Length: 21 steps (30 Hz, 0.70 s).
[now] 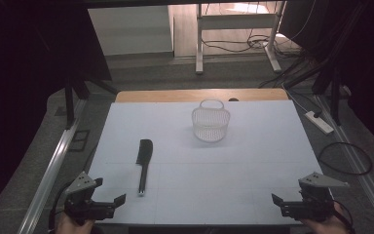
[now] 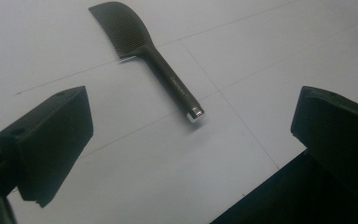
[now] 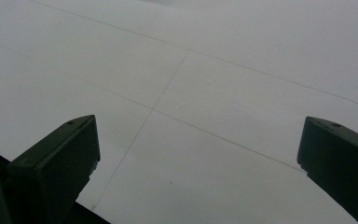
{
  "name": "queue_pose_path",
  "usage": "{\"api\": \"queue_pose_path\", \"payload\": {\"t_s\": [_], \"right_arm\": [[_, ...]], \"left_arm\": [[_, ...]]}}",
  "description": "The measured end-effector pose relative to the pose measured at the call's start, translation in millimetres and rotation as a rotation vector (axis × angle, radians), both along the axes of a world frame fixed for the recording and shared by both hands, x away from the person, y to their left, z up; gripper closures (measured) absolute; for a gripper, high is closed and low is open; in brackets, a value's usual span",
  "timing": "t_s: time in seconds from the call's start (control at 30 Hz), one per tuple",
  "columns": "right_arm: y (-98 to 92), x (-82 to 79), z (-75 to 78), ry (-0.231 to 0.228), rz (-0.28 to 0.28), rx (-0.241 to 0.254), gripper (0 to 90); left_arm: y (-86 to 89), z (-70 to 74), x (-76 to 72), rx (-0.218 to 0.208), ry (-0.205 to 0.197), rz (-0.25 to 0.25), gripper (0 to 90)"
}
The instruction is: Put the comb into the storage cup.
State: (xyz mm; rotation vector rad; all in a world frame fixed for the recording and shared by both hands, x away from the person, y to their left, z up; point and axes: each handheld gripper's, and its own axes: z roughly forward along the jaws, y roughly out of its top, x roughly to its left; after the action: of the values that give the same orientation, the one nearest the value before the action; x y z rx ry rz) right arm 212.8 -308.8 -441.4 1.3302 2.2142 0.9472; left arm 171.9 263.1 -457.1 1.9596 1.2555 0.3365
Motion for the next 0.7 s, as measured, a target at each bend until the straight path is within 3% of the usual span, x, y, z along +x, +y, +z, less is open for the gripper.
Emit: {"api": "queue_pose_path", "payload": {"t_s": [0.3,0.67,0.7], "right_arm": [[0.4,0.6,-0.4,0.006,0.000,-0.005,0.0],[2.2,1.0,-1.0,0.012,0.012,-0.018,0.0],[2.2,1.0,-1.1,0.011,0.013,-0.018,0.0]], "left_arm": [[-6.4,2.2,3.9,0.041,0.036,0.001,0.0],[-10.7,4.1,9.6,0.065,0.041,-0.001,0.8],[-12.0,3.5,11.7,0.090,0.037,0.002,0.5]]}}
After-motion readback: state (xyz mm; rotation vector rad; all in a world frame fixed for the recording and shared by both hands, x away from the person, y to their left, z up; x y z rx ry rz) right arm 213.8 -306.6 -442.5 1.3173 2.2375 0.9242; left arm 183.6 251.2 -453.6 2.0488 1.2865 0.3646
